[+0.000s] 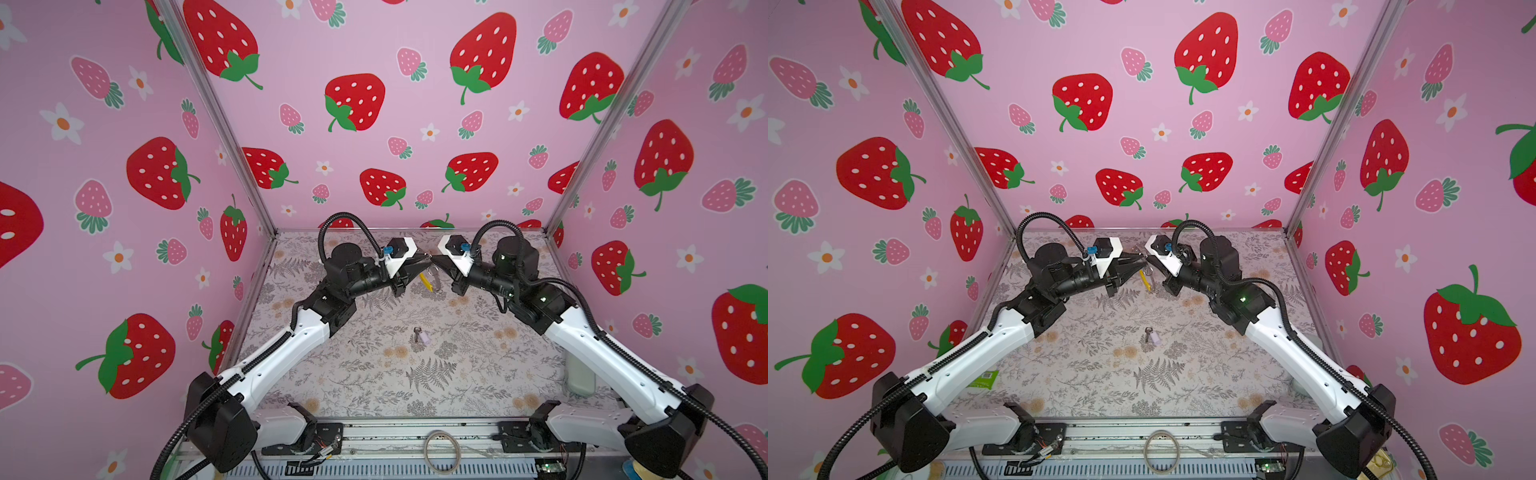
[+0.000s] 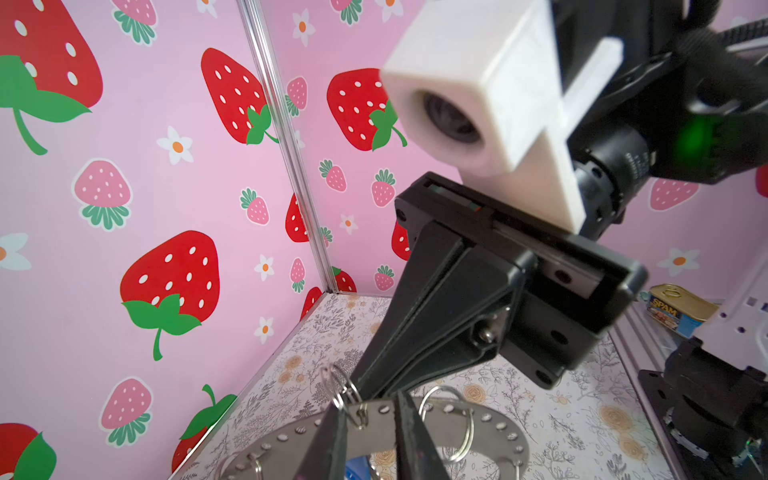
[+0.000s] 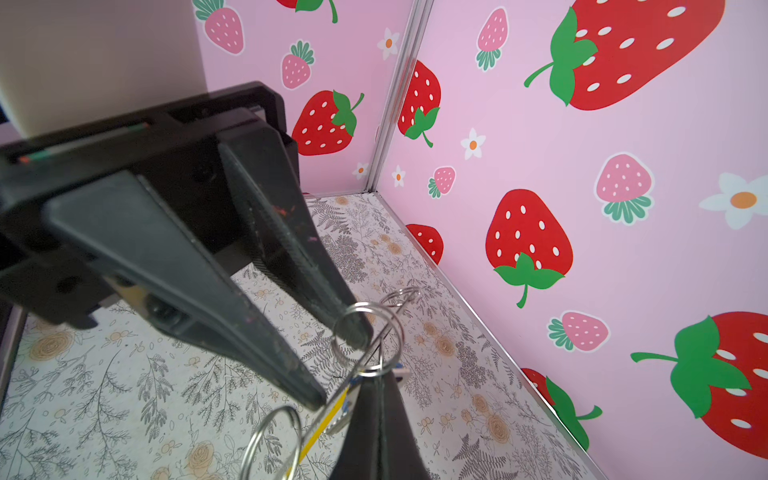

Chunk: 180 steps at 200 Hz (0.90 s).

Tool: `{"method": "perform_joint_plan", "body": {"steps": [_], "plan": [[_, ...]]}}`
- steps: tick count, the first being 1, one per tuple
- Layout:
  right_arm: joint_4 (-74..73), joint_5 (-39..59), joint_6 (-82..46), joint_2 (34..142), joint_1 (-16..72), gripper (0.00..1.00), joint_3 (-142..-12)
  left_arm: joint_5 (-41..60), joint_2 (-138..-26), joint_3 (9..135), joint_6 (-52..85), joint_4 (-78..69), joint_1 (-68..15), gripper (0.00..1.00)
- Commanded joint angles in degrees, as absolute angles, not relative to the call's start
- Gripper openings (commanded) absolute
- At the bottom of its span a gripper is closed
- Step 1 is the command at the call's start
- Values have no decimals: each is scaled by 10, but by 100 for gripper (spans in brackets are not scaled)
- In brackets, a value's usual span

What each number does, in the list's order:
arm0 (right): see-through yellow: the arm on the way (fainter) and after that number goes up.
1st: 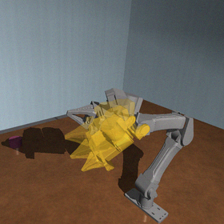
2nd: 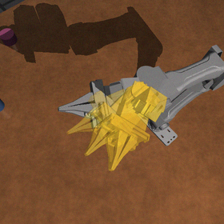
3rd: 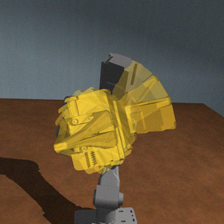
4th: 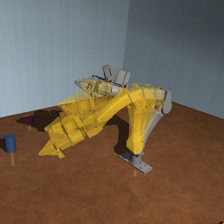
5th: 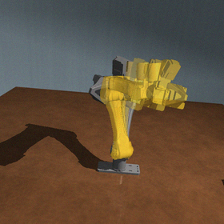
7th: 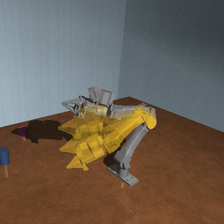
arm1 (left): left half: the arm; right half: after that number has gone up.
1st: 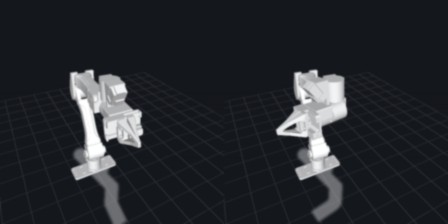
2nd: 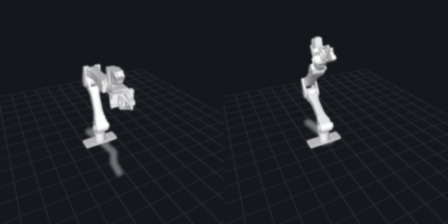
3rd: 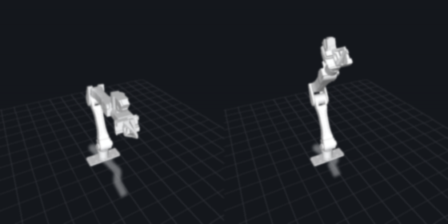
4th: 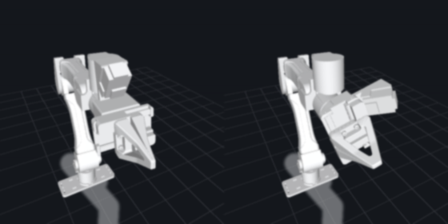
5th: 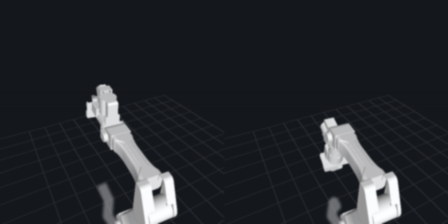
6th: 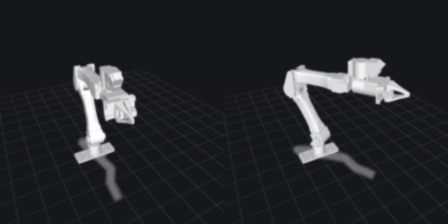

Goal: Put the keys on the keyring

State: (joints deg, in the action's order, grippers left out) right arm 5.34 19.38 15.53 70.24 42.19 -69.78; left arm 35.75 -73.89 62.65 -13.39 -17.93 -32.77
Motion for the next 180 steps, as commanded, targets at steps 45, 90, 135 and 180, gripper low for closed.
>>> {"method": "perform_joint_plan", "body": {"steps": [45,90,135,180], "plan": [[64,186,179,695,425,0,-708,397,-764,684,-138,-113,-318,29],[69,180,189,693,425,0,-704,399,-770,697,-131,-106,-312,29],[68,177,195,695,427,0,-703,413,-779,711,-131,-94,-309,28],[71,172,199,699,430,0,-703,426,-785,720,-130,-89,-307,22]]}}
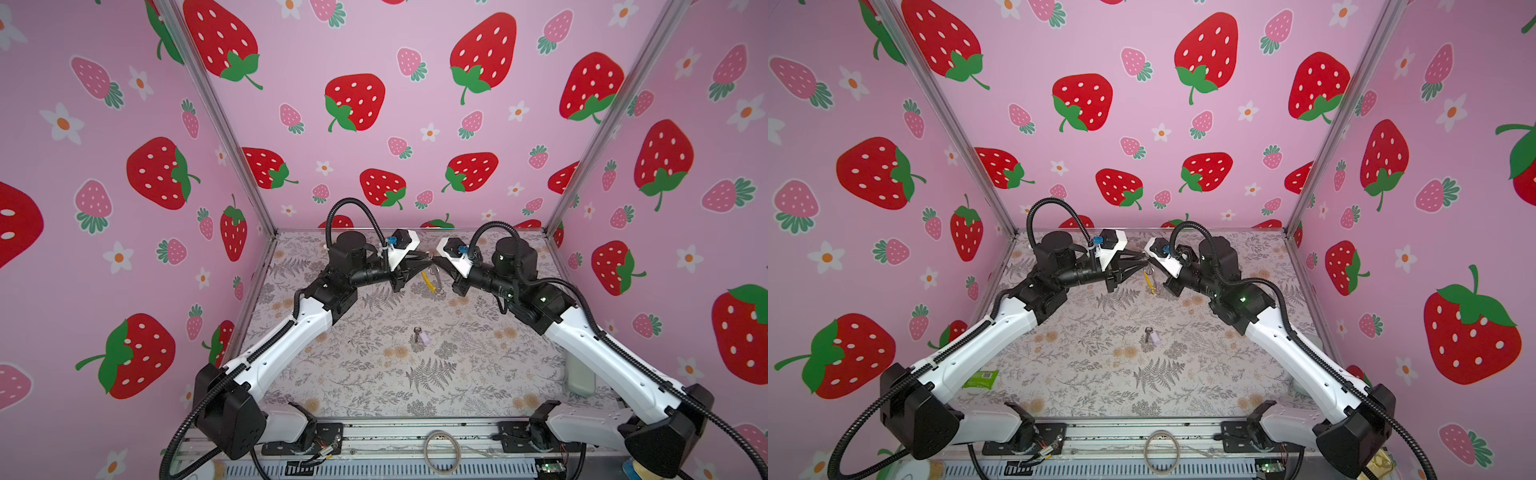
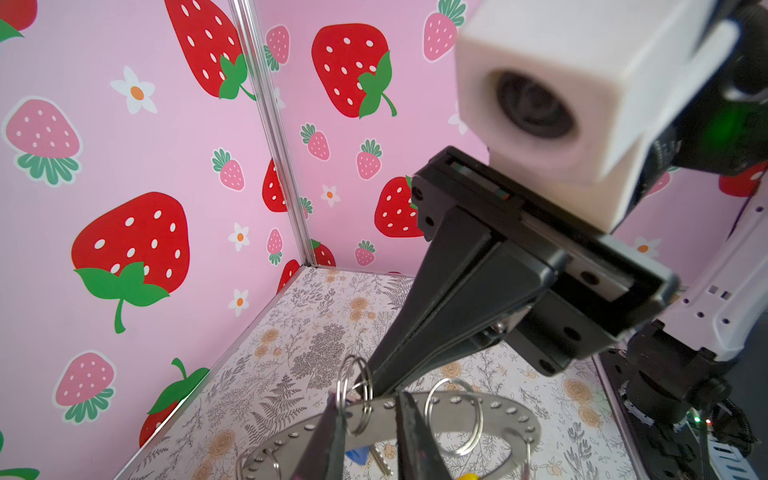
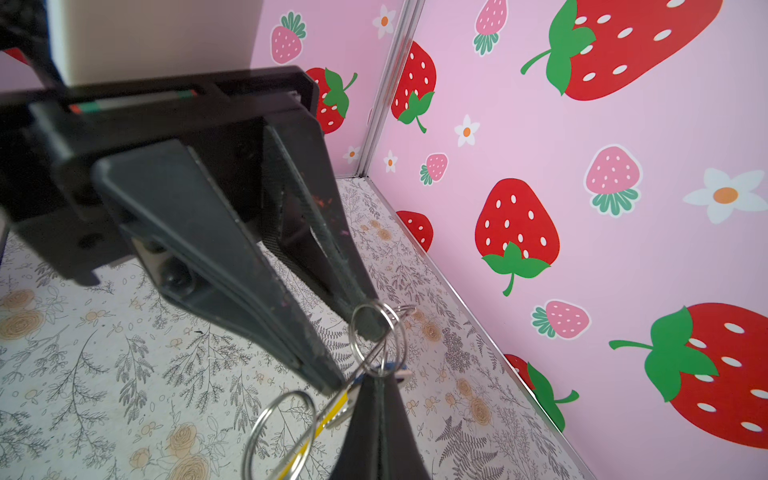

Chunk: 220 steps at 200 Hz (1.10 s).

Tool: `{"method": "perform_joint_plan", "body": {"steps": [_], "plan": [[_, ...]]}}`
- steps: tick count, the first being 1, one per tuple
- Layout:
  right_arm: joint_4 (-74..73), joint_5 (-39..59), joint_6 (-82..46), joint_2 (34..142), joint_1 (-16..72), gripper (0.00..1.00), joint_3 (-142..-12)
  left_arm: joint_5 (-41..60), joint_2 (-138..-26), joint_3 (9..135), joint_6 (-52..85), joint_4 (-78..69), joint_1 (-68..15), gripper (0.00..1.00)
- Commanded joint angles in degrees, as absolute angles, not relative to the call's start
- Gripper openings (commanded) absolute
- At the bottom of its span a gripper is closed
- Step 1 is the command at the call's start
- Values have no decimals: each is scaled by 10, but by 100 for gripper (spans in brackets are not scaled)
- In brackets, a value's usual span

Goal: Put the keys on the keyring

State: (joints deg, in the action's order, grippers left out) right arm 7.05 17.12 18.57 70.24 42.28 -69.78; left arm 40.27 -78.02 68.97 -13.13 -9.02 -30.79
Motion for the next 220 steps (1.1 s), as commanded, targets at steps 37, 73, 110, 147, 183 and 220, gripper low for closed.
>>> {"method": "perform_joint_plan", "body": {"steps": [37,73,110,147,183,220], "plan": [[70,172,201,699,431,0,-704,429,-789,731,-134,-78,-305,17],[71,167,207,698,432,0,-704,431,-792,736,-133,-75,-306,13],[69,162,207,697,433,0,-703,424,-793,732,-121,-85,-304,1],[57,162,196,696,435,0,-690,396,-785,695,-70,-177,-304,0],[30,162,167,689,436,6,-675,384,-786,659,-21,-279,-306,0],[18,188,160,657,404,16,-662,423,-778,652,-32,-275,-300,0]]}}
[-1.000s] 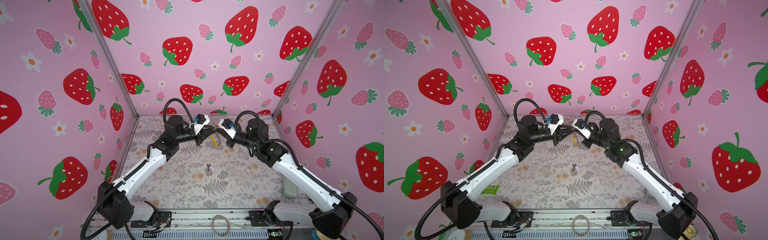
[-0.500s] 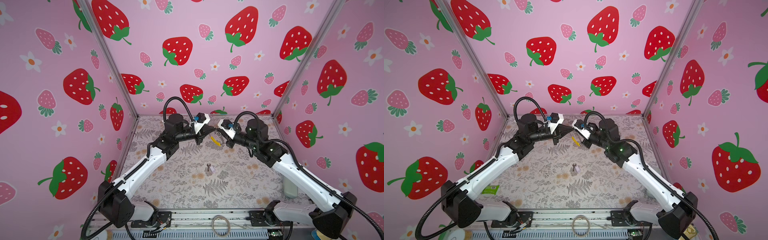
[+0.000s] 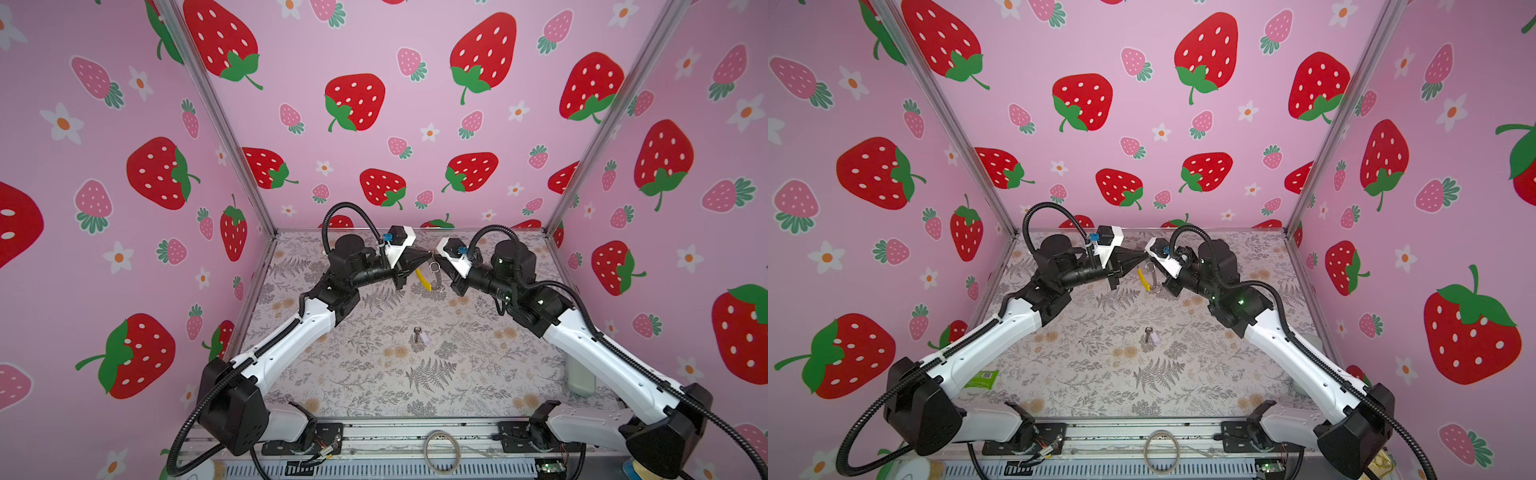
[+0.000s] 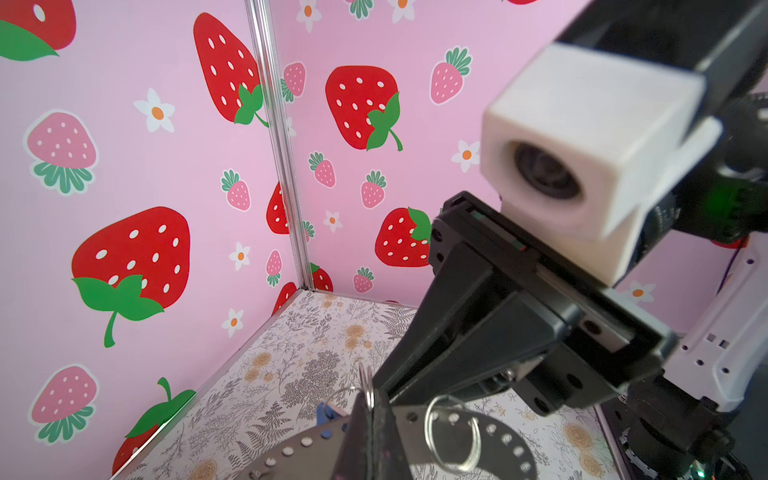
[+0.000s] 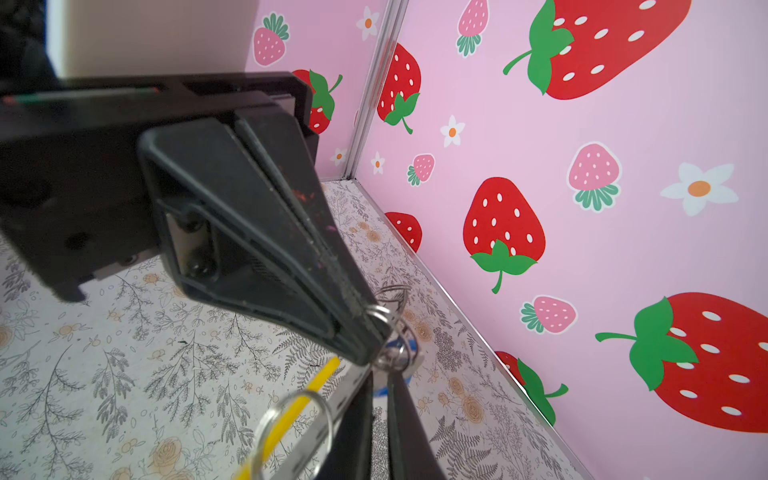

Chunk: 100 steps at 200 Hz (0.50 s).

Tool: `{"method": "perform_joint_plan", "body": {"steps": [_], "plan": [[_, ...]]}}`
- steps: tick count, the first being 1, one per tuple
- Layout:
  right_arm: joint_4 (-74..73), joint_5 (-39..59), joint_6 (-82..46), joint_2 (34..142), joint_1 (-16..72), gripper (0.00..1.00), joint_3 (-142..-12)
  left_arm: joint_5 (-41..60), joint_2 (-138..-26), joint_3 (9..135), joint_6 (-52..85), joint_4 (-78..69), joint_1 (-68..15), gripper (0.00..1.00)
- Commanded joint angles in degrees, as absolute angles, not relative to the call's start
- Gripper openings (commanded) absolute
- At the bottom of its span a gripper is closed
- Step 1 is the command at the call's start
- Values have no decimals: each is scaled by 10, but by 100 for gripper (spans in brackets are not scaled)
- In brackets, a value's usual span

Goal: Put the keys on the keyring

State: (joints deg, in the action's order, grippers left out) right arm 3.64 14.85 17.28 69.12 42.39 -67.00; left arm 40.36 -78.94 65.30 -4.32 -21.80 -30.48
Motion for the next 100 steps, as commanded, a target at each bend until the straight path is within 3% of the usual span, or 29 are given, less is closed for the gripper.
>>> {"method": "perform_joint_plan", "body": {"steps": [1,37,100], "plan": [[17,192,160,655,403,17,-661,425,-777,652,-31,-274,-300,0],[-26,317,129,622,337,28,-630,503,-781,644,-8,-307,-284,0],[-71,519,27,655,294,28,-656,585,-812,652,46,-377,-281,0]]}}
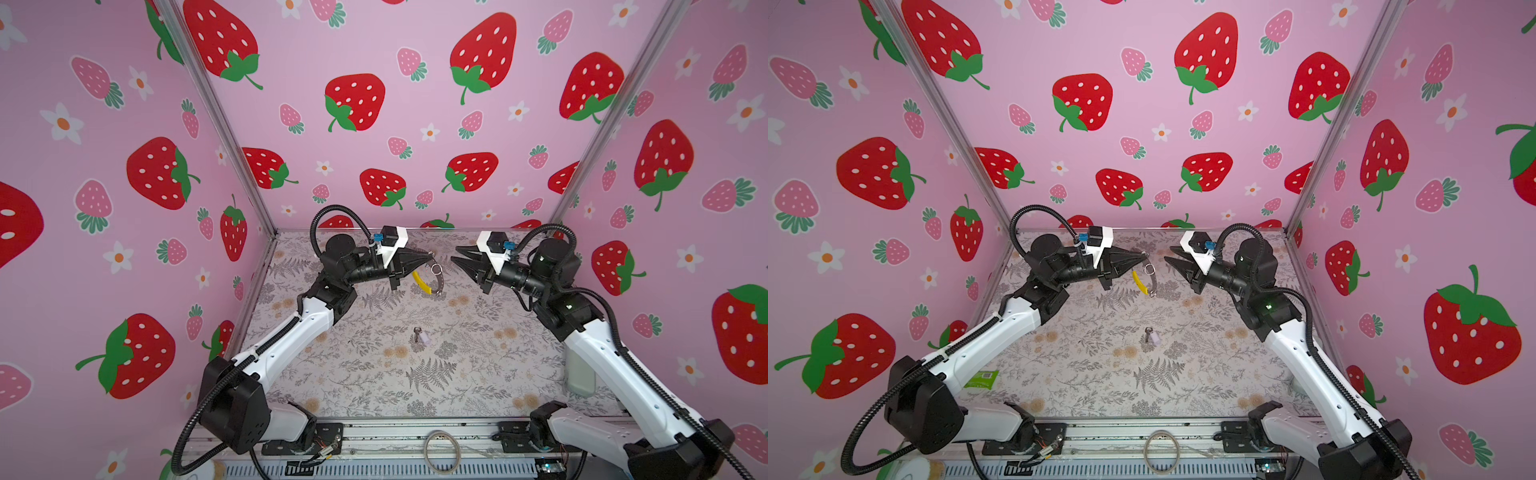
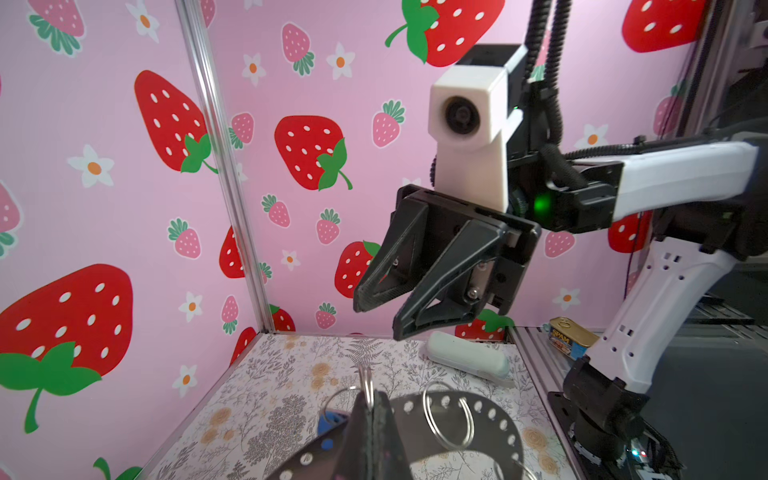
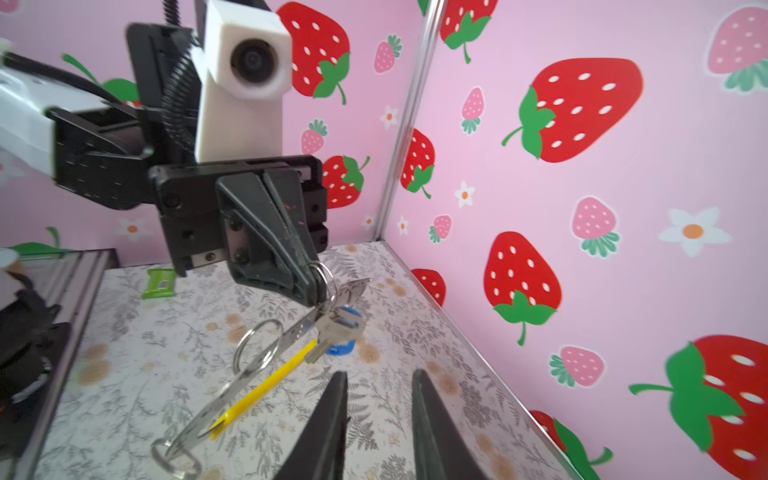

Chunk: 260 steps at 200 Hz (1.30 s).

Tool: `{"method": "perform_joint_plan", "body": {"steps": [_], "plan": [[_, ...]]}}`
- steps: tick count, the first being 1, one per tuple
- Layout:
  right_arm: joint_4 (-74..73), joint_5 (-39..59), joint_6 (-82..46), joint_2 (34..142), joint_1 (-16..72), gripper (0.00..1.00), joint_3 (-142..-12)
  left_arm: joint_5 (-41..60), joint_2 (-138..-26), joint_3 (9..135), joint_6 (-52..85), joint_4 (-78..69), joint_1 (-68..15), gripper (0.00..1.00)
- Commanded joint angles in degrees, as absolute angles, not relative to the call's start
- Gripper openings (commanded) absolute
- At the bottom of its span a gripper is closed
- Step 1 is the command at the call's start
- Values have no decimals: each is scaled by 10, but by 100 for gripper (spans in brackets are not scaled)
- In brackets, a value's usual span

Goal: Put the keys on the keyring

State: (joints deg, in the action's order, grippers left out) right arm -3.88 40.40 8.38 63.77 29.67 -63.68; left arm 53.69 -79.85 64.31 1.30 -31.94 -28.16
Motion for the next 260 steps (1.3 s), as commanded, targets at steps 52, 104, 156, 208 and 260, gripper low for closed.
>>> {"method": "perform_joint_plan", "body": {"steps": [52,104,156,208,260], "plan": [[-95,544,-1,674,295,25,-657,600,-816,659,42,-371,-281,0],[-91,528,-2,682,297,21,-653,602,-813,662,24,-348,-284,0],[-93,527,-8,687,301,20,-655,604,-812,670,5,-327,-289,0],[-79,521,-5,696,305,15,-660,602,-807,671,-8,-314,-290,0],[-57,523,0,704,305,16,-666,596,-802,673,-21,-308,-290,0]]}}
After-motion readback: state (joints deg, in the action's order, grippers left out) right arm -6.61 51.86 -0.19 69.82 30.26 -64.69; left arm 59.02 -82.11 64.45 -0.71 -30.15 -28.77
